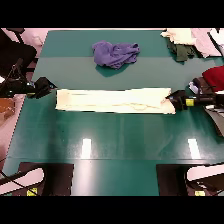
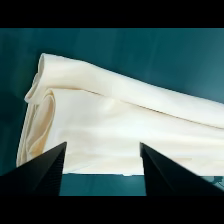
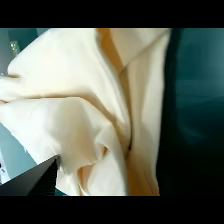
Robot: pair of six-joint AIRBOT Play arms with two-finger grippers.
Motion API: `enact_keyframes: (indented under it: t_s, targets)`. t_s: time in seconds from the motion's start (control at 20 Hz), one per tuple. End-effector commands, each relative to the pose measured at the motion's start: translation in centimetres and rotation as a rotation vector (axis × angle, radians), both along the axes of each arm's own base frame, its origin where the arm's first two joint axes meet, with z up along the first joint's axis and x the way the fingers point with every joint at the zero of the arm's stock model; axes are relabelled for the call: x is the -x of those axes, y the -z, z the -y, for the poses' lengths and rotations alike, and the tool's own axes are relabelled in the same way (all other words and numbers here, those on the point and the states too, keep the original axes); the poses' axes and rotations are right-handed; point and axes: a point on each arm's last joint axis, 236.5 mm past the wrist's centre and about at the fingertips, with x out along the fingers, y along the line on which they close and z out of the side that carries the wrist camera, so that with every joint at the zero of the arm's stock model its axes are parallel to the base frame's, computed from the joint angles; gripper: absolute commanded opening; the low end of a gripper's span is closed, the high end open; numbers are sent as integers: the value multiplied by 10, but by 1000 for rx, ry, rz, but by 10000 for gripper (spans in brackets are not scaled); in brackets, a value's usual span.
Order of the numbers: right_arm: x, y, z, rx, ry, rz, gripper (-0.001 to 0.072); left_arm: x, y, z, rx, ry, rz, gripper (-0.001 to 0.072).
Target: Fold the shirts.
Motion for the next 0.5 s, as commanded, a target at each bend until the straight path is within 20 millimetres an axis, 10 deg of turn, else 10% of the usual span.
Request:
enact_keyframes:
  t_s: [0.0,0.15,0.35,0.45]
  targets:
    - [-18,11,-34,34,-33,41,702,2,-1,3,11,8,-3,549]
    - [-34,3,-63,31,-97,59,675,1,-4,26,22,70,12,549]
    - [-48,-23,-100,-8,-213,90,259,-5,3,103,-4,218,58,518]
    - [-48,-43,-108,-37,-271,106,50,-5,13,152,-8,296,79,204]
